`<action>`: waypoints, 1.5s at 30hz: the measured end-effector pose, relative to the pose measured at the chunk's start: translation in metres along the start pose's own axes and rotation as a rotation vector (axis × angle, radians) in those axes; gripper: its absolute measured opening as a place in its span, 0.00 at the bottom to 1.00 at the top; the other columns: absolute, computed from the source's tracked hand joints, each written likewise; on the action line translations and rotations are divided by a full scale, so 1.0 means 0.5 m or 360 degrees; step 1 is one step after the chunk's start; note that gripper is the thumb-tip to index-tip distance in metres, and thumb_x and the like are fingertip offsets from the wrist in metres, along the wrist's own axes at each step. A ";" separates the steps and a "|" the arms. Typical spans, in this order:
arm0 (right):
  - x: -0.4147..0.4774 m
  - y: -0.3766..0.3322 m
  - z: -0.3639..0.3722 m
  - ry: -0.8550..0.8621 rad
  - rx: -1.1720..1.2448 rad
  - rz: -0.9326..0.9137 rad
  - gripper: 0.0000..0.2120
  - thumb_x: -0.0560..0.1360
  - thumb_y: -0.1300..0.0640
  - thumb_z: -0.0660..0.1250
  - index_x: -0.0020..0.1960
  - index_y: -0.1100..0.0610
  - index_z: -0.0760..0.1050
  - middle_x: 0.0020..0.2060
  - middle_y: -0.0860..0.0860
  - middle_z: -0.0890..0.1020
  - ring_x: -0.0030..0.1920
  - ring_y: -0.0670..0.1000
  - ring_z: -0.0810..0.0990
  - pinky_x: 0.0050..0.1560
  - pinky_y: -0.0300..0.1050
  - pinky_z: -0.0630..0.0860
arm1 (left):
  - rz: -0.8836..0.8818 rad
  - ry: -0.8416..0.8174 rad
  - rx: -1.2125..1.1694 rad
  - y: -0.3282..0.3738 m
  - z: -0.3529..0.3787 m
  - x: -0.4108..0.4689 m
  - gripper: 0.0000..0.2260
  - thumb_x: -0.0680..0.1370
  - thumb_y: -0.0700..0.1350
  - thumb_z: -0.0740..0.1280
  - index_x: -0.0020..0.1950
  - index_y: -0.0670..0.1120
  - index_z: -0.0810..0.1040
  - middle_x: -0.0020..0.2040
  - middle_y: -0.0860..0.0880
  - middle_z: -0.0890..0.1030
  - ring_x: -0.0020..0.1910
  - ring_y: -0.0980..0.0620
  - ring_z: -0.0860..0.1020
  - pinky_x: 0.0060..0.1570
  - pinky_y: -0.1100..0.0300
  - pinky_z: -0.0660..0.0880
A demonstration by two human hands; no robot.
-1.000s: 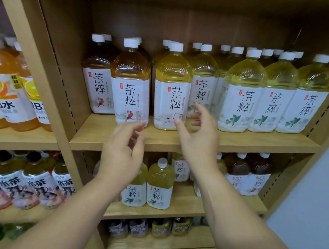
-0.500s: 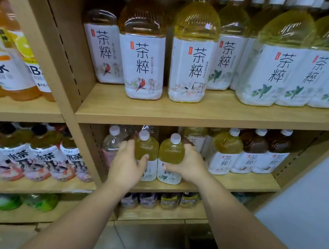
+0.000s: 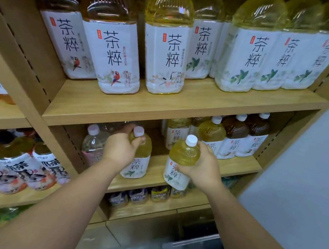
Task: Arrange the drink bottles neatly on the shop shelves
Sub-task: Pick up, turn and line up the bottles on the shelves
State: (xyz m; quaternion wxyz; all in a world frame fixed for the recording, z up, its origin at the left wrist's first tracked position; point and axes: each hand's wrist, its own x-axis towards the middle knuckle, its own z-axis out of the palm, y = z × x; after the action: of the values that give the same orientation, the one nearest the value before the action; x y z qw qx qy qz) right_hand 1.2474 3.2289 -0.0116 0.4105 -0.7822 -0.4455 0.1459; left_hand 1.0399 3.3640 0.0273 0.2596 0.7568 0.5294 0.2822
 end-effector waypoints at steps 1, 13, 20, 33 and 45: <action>-0.005 0.006 -0.012 0.0035 0.0012 0.0005 0.43 0.59 0.50 0.86 0.70 0.48 0.71 0.58 0.43 0.74 0.57 0.44 0.73 0.58 0.42 0.71 | 0.0008 -0.0003 -0.0007 0.013 0.010 -0.002 0.14 0.79 0.55 0.71 0.61 0.52 0.76 0.44 0.45 0.81 0.39 0.37 0.81 0.39 0.46 0.81; -0.055 0.079 -0.115 0.0141 0.0020 0.0069 0.42 0.57 0.49 0.86 0.67 0.45 0.71 0.57 0.44 0.77 0.57 0.45 0.76 0.58 0.45 0.76 | 0.0117 -0.0065 -0.0167 0.158 0.166 0.014 0.16 0.78 0.53 0.72 0.63 0.47 0.79 0.54 0.42 0.83 0.53 0.39 0.80 0.46 0.55 0.74; -0.071 0.113 -0.157 0.0116 0.0035 0.0115 0.47 0.56 0.50 0.87 0.70 0.48 0.71 0.59 0.44 0.77 0.59 0.46 0.76 0.62 0.45 0.76 | 0.0015 -0.0055 -0.0318 0.192 0.214 0.057 0.14 0.77 0.51 0.73 0.61 0.49 0.82 0.55 0.43 0.85 0.54 0.41 0.82 0.52 0.49 0.79; -0.064 0.036 -0.225 0.0006 0.0190 -0.0082 0.43 0.55 0.48 0.87 0.66 0.39 0.70 0.57 0.39 0.81 0.59 0.41 0.79 0.59 0.50 0.80 | 0.0136 -0.0165 -0.0242 0.175 0.206 0.011 0.21 0.79 0.47 0.71 0.72 0.49 0.76 0.60 0.41 0.83 0.57 0.40 0.81 0.55 0.55 0.77; -0.036 -0.201 -0.369 -0.0178 0.0240 -0.0646 0.43 0.55 0.51 0.88 0.63 0.38 0.69 0.57 0.41 0.80 0.56 0.42 0.81 0.59 0.50 0.80 | 0.0794 -0.0141 -0.0928 0.284 -0.009 -0.147 0.23 0.70 0.59 0.69 0.64 0.70 0.72 0.55 0.64 0.81 0.36 0.44 0.76 0.38 0.52 0.77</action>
State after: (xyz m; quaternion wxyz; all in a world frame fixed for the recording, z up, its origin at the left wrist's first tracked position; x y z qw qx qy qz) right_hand 1.2889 3.1464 0.1782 0.4633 -0.6343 -0.6038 0.1362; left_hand 1.1090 3.2517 0.1176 0.4098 0.7683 0.2148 0.4424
